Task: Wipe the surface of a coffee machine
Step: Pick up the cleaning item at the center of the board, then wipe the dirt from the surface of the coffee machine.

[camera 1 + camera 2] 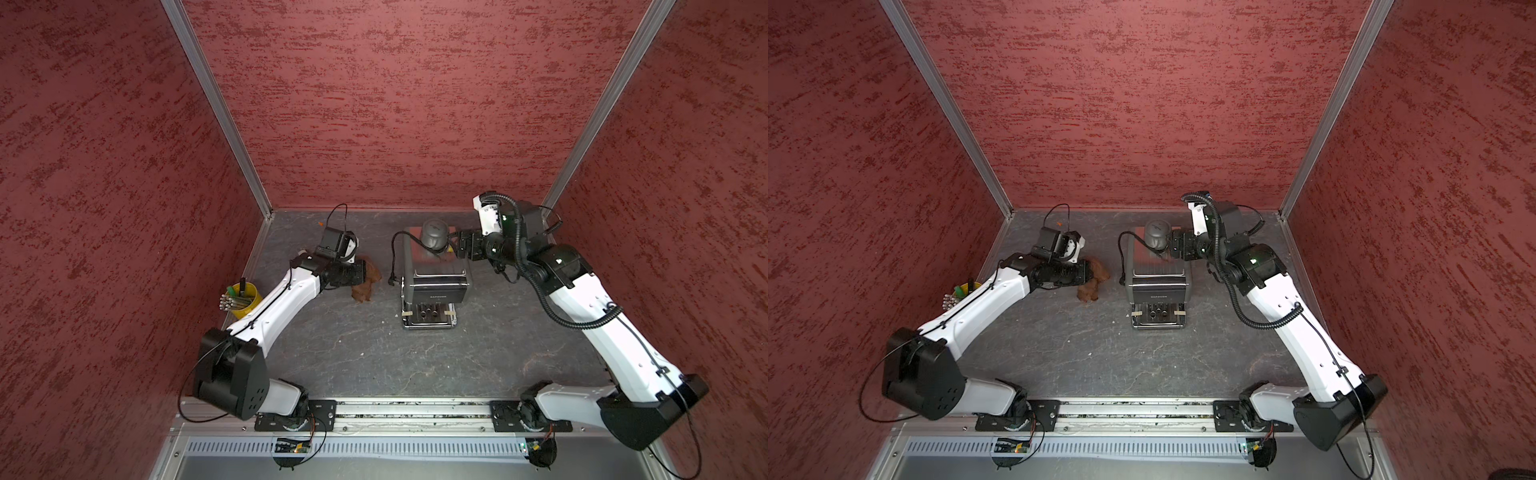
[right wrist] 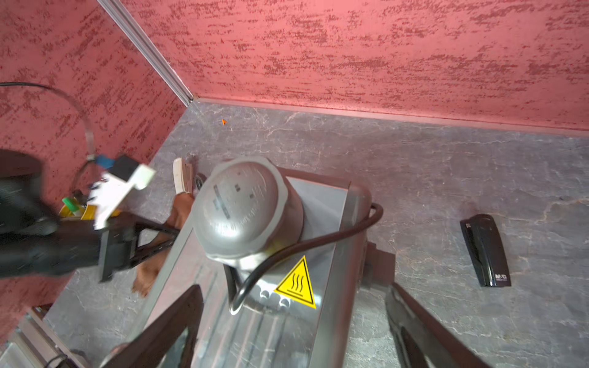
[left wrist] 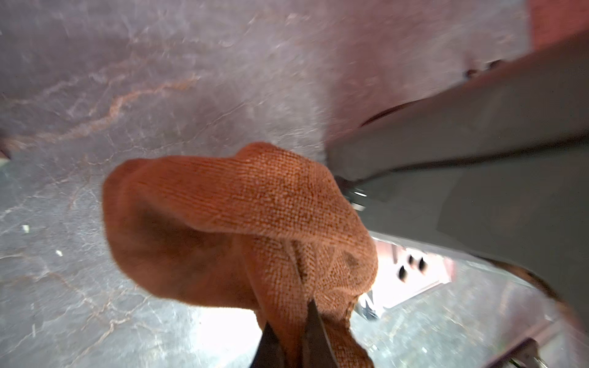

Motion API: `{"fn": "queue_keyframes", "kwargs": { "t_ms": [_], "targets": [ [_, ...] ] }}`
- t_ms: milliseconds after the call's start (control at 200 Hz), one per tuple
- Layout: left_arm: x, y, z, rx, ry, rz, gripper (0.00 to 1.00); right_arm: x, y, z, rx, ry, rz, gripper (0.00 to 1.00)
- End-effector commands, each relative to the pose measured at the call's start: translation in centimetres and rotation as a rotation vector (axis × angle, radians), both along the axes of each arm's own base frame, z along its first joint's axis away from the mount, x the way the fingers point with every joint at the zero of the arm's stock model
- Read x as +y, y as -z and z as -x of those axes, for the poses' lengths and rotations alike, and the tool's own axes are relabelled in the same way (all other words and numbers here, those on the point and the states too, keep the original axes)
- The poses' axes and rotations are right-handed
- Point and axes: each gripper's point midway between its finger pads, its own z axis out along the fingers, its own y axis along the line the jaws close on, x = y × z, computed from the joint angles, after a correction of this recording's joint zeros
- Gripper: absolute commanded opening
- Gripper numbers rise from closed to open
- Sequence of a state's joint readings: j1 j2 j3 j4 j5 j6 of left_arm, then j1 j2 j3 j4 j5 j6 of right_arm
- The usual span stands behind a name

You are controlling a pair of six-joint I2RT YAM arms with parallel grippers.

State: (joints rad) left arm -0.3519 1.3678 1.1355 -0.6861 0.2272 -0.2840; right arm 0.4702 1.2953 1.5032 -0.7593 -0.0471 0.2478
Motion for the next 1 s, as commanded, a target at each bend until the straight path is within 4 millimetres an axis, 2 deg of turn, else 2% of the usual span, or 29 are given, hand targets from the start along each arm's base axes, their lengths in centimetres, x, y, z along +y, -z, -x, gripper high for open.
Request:
{"fn": "queue_keyframes", "kwargs": {
  "t_ms": [0, 65, 200, 311, 446, 631, 706, 887, 997],
  "targets": [
    [-1.0, -4.8, 1.7, -0.070, 0.043, 0.062, 0.00, -1.1, 1.1, -0.1, 0.061, 0.057, 0.010, 0.90],
    [-2.1, -8.2, 2.4, -0.128, 0.090, 0.104, 0.00, -0.7, 0.8, -0.1, 0.052, 0.037, -0.019, 0.89],
    [-5.0, -13.8, 3.9, -0.219, 0.199, 0.194, 0.00, 0.2, -0.2, 0.1, 0.025, -0.008, -0.068, 0.88],
    [-7.0, -17.0, 4.4, -0.268, 0.269, 0.207, 0.00, 0.1, -0.4, 0.1, 0.017, -0.002, -0.071, 0.88],
    [-9.1, -18.0, 4.2, -0.280, 0.321, 0.223, 0.00, 0.9, -0.4, 0.3, 0.015, -0.040, -0.104, 0.86],
    [-9.6, -16.9, 0.9, -0.280, 0.237, 0.276, 0.00, 2.3, 0.4, -0.4, 0.035, -0.079, -0.138, 0.85],
    [-9.8, -17.1, 0.0, -0.286, 0.220, 0.328, 0.00, 2.2, 0.6, -0.7, 0.035, -0.076, -0.128, 0.85],
    [-11.4, -19.6, -0.2, -0.331, 0.290, 0.386, 0.00, 1.8, 0.6, -1.0, 0.025, -0.057, -0.104, 0.85],
    [-11.7, -19.0, -1.3, -0.310, 0.284, 0.354, 0.00, 1.7, 0.5, -1.0, 0.013, -0.044, -0.117, 0.85]
  ]
}}
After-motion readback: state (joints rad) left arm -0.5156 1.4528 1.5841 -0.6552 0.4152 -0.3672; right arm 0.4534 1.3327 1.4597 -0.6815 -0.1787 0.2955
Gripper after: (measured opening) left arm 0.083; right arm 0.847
